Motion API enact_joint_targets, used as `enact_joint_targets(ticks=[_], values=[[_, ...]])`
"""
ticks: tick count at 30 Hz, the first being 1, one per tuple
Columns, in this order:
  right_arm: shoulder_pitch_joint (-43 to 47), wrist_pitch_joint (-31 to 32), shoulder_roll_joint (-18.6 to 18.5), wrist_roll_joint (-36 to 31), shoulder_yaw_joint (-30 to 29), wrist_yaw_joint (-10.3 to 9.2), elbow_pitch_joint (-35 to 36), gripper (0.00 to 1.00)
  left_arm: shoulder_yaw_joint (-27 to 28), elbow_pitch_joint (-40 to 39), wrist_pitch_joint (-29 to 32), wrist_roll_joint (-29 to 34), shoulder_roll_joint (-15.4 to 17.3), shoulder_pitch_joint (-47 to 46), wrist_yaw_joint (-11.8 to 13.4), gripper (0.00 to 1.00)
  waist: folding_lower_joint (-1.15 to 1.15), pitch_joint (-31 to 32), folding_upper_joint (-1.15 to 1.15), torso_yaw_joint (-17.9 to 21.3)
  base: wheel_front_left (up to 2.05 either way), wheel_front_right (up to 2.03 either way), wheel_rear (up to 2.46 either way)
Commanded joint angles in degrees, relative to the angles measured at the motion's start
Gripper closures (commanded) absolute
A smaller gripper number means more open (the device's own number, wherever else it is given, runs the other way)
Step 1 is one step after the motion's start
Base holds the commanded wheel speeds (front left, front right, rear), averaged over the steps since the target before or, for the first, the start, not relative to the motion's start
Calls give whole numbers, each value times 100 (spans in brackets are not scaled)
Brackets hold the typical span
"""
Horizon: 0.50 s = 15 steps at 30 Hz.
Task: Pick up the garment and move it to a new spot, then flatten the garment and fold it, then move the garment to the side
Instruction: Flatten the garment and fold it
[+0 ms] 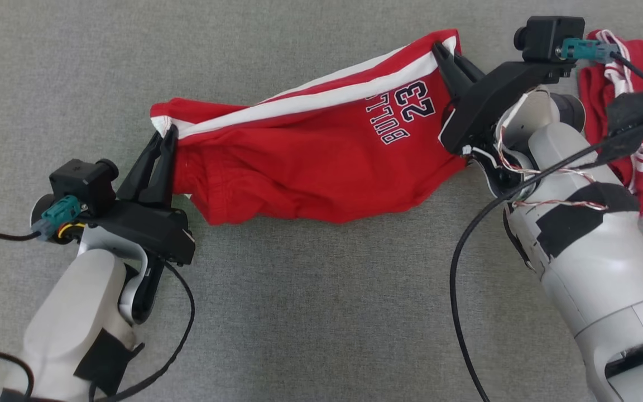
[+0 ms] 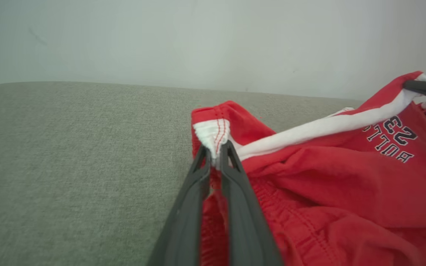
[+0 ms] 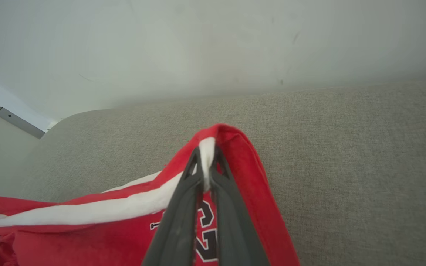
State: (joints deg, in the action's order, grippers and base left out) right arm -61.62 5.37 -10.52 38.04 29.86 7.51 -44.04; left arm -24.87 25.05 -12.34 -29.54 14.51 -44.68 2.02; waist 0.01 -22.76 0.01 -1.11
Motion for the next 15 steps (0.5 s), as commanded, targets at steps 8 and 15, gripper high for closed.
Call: enact_joint_targets(ticks=[8,15], values=[[-487,-605,109,204,371,-2,-895,0,-80,637,-187,66,-135,-350,-181,0,-1,-66,-1,-100,0,0,0],[-262,-1008,21,507,729,-2,-1096,0,96,673,-292,163,-172,-47,-145,0,-1,268,-1,-108,0,0,0]])
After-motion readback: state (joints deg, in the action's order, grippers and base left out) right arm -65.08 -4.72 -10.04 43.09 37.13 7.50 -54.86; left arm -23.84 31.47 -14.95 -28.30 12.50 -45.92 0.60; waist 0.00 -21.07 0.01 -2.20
